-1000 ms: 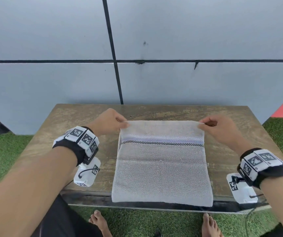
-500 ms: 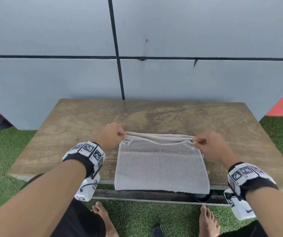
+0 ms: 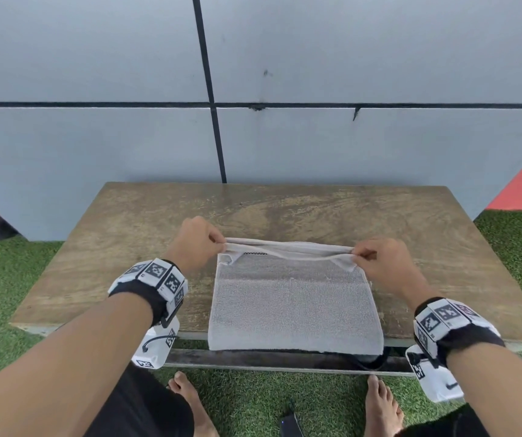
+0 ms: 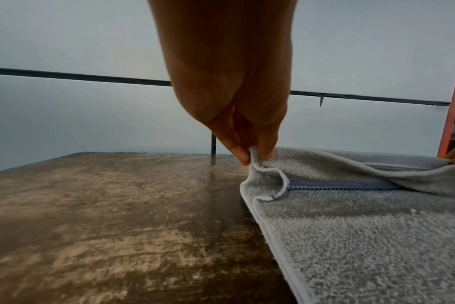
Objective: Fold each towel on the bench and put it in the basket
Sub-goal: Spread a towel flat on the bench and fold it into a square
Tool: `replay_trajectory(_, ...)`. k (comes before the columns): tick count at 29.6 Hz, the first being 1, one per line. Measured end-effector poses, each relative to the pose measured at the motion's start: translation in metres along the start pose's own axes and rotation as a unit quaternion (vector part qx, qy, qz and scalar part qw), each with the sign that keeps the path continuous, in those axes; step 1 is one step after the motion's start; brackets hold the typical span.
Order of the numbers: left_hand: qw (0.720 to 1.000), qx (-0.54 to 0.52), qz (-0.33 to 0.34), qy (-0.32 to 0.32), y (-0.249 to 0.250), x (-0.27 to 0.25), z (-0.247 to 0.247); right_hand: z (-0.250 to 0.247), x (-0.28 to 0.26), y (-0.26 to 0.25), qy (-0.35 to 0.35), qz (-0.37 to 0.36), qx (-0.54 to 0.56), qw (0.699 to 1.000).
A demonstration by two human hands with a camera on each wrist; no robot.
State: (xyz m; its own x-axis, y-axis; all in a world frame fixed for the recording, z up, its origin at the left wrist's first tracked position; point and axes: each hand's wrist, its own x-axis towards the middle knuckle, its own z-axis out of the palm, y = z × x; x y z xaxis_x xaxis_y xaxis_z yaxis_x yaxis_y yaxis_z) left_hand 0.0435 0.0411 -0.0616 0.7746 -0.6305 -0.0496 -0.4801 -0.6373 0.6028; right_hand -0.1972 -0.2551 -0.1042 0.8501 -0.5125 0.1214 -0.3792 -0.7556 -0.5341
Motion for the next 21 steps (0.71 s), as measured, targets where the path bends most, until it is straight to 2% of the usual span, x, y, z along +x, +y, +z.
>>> replay_trajectory(8,0.999,0.026,0.043,-0.007,0.001,-0.002,-0.004,-0.007,-0.001,-0.003,0.027,0.051,0.056,0.997)
replay_trajectory(21,0.995,0.018,0.094,-0.017,0.002,-0.006,-0.014,-0.017,-0.003,-0.007,0.038,0.035,0.084,0.995)
